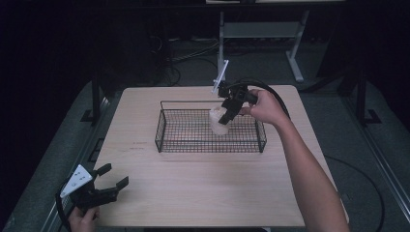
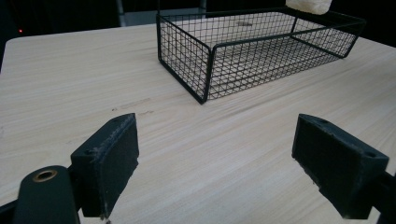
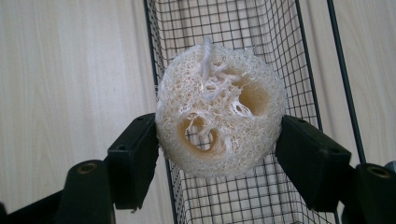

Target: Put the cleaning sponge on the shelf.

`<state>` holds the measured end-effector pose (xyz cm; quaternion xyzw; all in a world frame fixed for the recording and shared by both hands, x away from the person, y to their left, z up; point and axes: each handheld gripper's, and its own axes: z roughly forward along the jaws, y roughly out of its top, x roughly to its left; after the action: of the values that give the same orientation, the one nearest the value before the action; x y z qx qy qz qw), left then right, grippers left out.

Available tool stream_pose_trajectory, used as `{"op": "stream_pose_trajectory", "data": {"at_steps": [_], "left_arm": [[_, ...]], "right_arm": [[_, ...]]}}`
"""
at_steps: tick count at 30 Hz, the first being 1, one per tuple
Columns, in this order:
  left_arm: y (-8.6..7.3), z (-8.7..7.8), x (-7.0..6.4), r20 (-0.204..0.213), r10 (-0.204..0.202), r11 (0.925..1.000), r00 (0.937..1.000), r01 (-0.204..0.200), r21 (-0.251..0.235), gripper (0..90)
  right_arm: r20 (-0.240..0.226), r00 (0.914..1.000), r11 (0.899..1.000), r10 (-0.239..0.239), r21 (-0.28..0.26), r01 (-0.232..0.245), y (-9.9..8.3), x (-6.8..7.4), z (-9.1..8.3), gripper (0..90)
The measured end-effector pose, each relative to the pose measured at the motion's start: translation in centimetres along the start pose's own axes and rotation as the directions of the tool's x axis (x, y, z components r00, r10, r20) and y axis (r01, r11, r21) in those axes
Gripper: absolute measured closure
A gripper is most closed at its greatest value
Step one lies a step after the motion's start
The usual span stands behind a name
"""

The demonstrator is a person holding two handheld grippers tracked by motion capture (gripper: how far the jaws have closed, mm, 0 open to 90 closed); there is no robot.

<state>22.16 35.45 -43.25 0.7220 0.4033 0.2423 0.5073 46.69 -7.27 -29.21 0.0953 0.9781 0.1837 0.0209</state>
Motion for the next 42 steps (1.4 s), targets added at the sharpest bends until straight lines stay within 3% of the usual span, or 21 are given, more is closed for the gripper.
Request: {"op": "stream_pose_trajectory", "data": {"at_steps": [18, 30, 35, 42], "left_arm": [[0.0, 0.2, 0.0, 0.002, 0.007, 0.9999, 1.0000, -0.007, 0.007, 13.9], [0.0, 0.2, 0.0, 0.003, 0.005, 1.0000, 1.0000, -0.005, 0.005, 13.9], [0.1, 0.3, 0.0, 0.003, 0.002, 1.0000, 1.0000, -0.002, 0.007, 13.9], [0.1, 0.5, 0.0, 0.002, -0.001, 0.9999, 1.0000, 0.001, 0.010, 13.9]], "right_arm": [[-0.037, 0.9972, 0.998, 0.066, 0.001, -0.066, -0.6, -2.7, 2.5, 30.1], [-0.049, 0.9948, 0.996, 0.089, 0.029, -0.088, -0.8, -3.4, 4.4, 29.8], [-0.071, 0.9911, 0.994, 0.113, -0.004, -0.113, -1.4, -3.8, 4.9, 29.8], [-0.066, 0.9908, 0.993, 0.118, 0.021, -0.117, -2.0, -3.9, 5.5, 29.7]]}}
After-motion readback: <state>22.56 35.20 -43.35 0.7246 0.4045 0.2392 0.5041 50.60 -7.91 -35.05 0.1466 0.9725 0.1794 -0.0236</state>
